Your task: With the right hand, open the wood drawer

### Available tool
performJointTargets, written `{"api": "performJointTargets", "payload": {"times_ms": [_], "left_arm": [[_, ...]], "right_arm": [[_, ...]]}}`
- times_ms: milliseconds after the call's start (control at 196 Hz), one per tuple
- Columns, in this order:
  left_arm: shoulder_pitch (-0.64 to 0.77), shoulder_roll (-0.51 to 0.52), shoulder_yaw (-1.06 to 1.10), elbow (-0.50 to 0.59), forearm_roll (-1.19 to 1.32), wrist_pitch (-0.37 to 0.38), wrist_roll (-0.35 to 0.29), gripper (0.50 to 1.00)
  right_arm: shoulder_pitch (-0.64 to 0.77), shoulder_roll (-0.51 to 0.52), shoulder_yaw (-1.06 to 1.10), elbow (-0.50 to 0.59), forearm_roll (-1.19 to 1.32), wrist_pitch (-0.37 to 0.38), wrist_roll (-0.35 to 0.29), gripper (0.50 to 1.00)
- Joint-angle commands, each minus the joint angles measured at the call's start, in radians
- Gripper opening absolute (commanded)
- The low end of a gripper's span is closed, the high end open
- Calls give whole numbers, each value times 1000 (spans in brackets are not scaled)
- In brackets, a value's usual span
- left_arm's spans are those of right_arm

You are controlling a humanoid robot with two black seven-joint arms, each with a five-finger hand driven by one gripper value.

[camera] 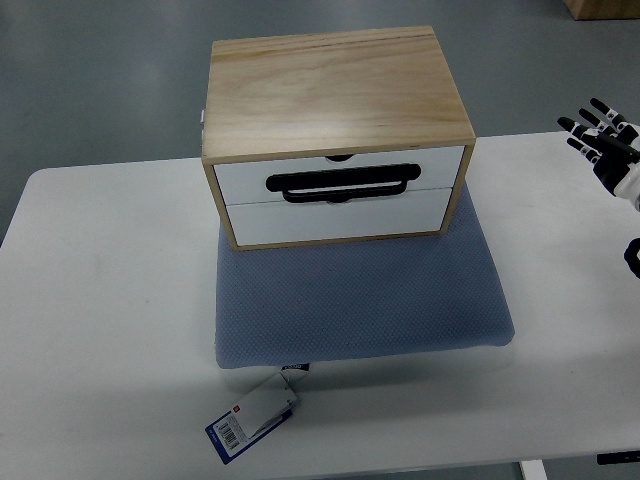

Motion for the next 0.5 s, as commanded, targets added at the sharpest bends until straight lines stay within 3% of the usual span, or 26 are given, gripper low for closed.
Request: {"api": "performJointTargets", "payload": {"times_ms": [0,494], "left_arm": [[-2,0,1,-1,0,-2,0,1000],[3,0,-1,10,-9,6,-15,1000]], "right_arm": [[1,0,0,3,1,1,0,932],[4,-3,0,3,1,7,-2,932]]}}
